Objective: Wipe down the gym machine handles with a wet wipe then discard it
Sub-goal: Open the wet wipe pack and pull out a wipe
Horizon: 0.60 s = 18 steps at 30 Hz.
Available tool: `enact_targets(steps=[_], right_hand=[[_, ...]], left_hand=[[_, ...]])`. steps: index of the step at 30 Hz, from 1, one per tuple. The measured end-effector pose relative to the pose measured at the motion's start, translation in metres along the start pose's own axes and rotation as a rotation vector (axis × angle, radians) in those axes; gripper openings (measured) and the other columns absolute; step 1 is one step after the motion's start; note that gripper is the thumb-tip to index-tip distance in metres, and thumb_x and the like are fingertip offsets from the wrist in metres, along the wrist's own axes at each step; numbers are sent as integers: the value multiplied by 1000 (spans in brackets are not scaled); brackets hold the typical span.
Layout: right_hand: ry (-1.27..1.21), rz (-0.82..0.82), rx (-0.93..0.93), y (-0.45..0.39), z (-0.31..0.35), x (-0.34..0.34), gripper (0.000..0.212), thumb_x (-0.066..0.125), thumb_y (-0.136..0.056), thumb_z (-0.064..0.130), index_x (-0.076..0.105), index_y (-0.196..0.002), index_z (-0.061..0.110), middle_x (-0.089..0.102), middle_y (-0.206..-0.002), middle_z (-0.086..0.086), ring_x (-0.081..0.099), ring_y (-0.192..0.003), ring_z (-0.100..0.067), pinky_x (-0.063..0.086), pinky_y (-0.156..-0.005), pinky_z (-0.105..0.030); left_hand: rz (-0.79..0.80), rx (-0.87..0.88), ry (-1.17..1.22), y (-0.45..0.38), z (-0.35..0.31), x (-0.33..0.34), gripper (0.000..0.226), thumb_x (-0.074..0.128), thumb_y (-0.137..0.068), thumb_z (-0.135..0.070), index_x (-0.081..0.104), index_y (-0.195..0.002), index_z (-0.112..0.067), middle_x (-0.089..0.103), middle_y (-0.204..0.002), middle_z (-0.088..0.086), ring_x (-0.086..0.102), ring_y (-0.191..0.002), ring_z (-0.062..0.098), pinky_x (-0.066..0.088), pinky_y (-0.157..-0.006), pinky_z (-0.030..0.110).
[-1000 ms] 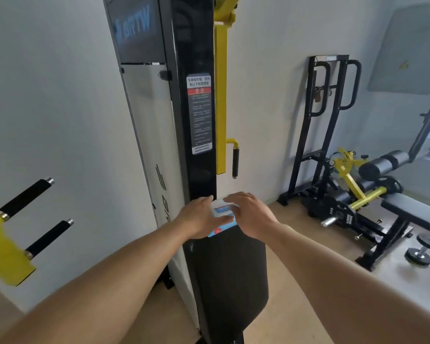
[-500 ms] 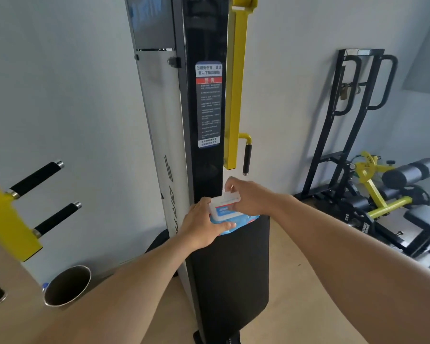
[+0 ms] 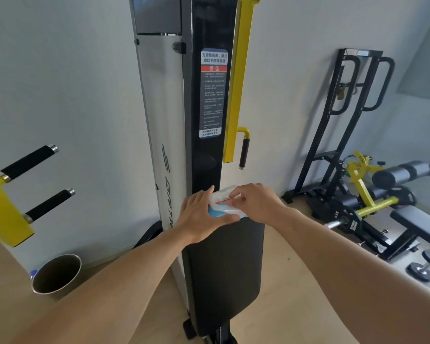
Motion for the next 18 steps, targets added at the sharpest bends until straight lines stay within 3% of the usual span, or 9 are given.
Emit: enact_targets(steps=[3, 5, 9, 18], right_hand=[[94, -47, 0, 0, 8, -2, 39, 64, -90, 58, 72, -120, 34, 70, -119, 10, 64, -91, -15, 59, -79, -26], [142, -39, 2, -2, 15, -3, 43, 61, -89, 64, 73, -118, 35, 70, -118, 11, 62, -92, -14, 59, -78, -27], [185, -47, 68, -5, 22, -4, 54, 51, -89, 72, 76, -111, 30, 73, -106, 11, 63, -84, -15, 57, -74, -25], [234, -63, 121, -9, 39, -6, 36, 64, -93, 51, 72, -109, 20, 71, -96, 4, 64, -76, -16, 56, -71, -24]], left_hand=[[43, -7, 33, 1, 0, 1, 100, 23, -78, -84, 12, -159, -28, 28, -162, -1, 16, -154, 23, 2, -126, 49], [68, -25, 37, 1, 1, 3, 97, 22, -82, -84, 8, -160, -28, 21, -166, -2, 5, -156, 20, -5, -125, 48], [6, -8, -90, 1, 3, 6, 94, 48, -86, -76, 8, -158, -32, 16, -167, -4, 7, -156, 21, -1, -126, 49], [-49, 17, -80, 3, 2, 4, 91, 53, -85, -74, 16, -157, -31, 22, -165, -5, 11, -156, 19, 4, -127, 47]])
Point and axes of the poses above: each hand's wrist, its own y-axis away from the middle knuckle, its own x-axis out of the palm, z = x × y, the point moved 8 cm from there along -y, towards the middle knuckle
